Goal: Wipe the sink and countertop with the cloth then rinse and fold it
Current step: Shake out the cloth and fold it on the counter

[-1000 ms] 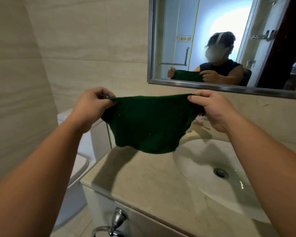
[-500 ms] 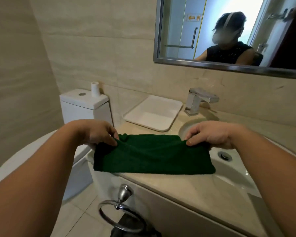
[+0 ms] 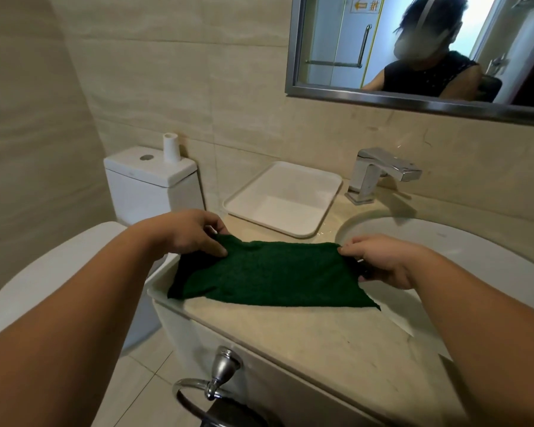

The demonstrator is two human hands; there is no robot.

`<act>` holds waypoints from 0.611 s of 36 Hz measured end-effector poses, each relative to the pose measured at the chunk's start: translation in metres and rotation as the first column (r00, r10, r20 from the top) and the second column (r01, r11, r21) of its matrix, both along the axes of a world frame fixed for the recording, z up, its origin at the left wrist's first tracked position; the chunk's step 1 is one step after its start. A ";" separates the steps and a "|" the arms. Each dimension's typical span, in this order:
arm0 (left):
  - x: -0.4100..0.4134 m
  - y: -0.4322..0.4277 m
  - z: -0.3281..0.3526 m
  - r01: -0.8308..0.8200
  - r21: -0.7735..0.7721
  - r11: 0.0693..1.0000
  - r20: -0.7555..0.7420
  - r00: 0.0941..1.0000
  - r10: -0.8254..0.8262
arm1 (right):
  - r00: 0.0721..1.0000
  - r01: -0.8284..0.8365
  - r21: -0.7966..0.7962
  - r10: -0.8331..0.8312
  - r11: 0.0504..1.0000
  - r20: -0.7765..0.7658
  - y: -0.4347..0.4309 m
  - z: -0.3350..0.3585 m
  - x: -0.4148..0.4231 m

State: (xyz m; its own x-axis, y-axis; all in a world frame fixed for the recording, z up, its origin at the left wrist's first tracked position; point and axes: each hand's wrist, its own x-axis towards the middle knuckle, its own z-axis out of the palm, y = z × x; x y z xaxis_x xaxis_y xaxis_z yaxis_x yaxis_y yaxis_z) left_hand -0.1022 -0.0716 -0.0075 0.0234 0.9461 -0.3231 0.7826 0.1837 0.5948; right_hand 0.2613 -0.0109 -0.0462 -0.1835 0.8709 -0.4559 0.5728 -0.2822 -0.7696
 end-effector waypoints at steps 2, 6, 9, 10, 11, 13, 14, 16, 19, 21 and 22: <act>0.002 0.002 0.000 -0.002 -0.004 1.000 -0.059 0.998 0.002 | 1.000 -0.010 -0.041 0.009 0.999 -0.027 0.000 -0.002 0.005; 0.006 0.003 0.002 -0.047 -0.001 0.999 -0.126 0.991 0.047 | 1.000 -0.027 -0.127 0.027 0.992 -0.005 -0.003 -0.002 0.011; 0.010 0.003 0.006 -0.040 0.003 0.999 -0.207 0.977 0.040 | 1.000 -0.023 -0.174 0.023 0.984 -0.002 -0.009 0.009 0.014; 0.012 0.002 0.008 -0.029 0.005 1.000 -0.256 0.966 0.029 | 1.000 -0.023 -0.175 0.024 0.984 0.000 -0.011 0.015 0.015; 0.015 0.001 0.011 -0.017 0.008 1.000 -0.304 0.952 0.018 | 1.000 -0.030 -0.166 0.031 0.986 0.005 -0.012 0.021 0.015; 0.024 0.001 0.018 0.017 0.022 1.000 -0.367 0.930 -0.008 | 0.998 -0.066 -0.122 0.068 0.990 0.011 -0.010 0.033 0.013; 0.031 0.001 0.022 0.043 0.047 0.998 -0.375 0.927 -0.022 | 0.996 -0.089 -0.097 0.090 0.991 0.009 -0.008 0.039 0.011; 0.051 0.002 0.029 0.113 0.141 0.984 -0.344 0.937 -0.059 | 0.992 -0.122 -0.052 0.123 0.991 -0.002 -0.007 0.052 0.004; 0.092 0.004 0.038 0.214 0.272 0.938 -0.200 0.966 -0.163 | 0.985 -0.172 0.011 0.172 0.985 0.000 -0.007 0.067 -0.007; 0.119 0.006 0.041 0.263 0.275 0.925 -0.091 0.965 -0.247 | 0.972 -0.233 0.062 0.233 0.970 0.008 -0.012 0.076 -0.015; 0.131 0.007 0.043 0.279 0.238 0.930 -0.017 0.959 -0.283 | 0.965 -0.263 0.087 0.263 0.961 0.009 -0.015 0.081 -0.018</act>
